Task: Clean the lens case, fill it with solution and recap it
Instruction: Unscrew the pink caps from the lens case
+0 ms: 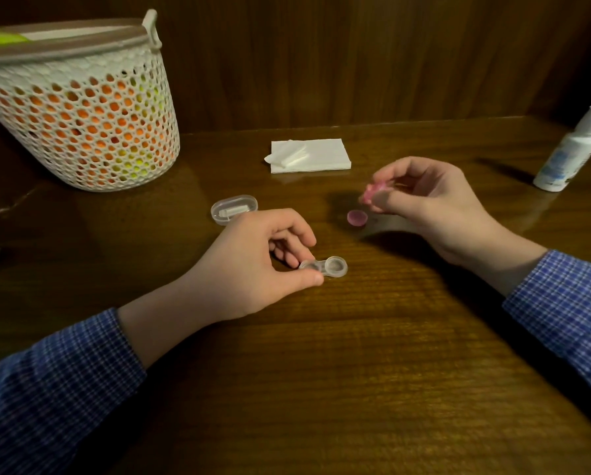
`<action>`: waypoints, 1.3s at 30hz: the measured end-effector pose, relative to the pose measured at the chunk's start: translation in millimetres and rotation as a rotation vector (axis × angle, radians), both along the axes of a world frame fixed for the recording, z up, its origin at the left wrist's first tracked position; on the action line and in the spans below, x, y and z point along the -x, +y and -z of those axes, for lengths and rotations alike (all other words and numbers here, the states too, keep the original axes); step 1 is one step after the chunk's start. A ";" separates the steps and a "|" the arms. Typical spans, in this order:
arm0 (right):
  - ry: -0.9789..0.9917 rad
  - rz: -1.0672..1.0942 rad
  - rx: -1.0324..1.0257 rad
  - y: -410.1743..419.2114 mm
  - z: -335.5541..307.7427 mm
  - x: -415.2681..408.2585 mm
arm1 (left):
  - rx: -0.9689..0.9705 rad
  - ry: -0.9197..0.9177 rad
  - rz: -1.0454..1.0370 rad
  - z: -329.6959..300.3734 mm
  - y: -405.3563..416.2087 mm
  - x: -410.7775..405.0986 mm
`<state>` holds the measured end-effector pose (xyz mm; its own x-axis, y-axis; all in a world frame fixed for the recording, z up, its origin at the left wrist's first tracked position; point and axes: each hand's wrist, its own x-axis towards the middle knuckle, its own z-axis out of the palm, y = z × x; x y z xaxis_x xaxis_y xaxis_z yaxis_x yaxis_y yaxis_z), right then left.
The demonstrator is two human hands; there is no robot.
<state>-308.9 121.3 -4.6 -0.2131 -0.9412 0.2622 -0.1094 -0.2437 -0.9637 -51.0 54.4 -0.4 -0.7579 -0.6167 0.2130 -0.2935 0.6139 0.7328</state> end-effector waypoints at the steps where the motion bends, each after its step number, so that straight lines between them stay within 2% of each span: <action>1: 0.067 -0.003 0.010 -0.9 1.5 -2.3 | -0.002 0.000 -0.002 -0.1 0.0 0.0; 6: 0.470 0.047 0.045 -9.3 3.4 -10.7 | -0.009 -0.005 -0.001 -0.3 -0.4 -0.1; 14: 0.706 0.039 -0.073 -25.9 3.4 -21.3 | -0.011 -0.022 -0.011 -1.2 -0.2 0.9; 19: 0.697 0.020 -0.143 -26.9 5.7 -20.0 | -0.011 -0.024 -0.016 -2.4 0.9 0.5; 34: 0.679 0.073 -0.180 -26.1 5.3 -24.1 | -0.003 -0.030 -0.022 -2.6 1.6 1.0; 37: 0.651 0.177 -0.066 -16.9 -1.7 -27.5 | 0.002 -0.027 -0.028 -2.3 1.6 1.1; 39: 0.598 0.168 0.045 -3.2 -6.5 -29.5 | 0.004 -0.020 -0.027 -1.3 1.6 0.5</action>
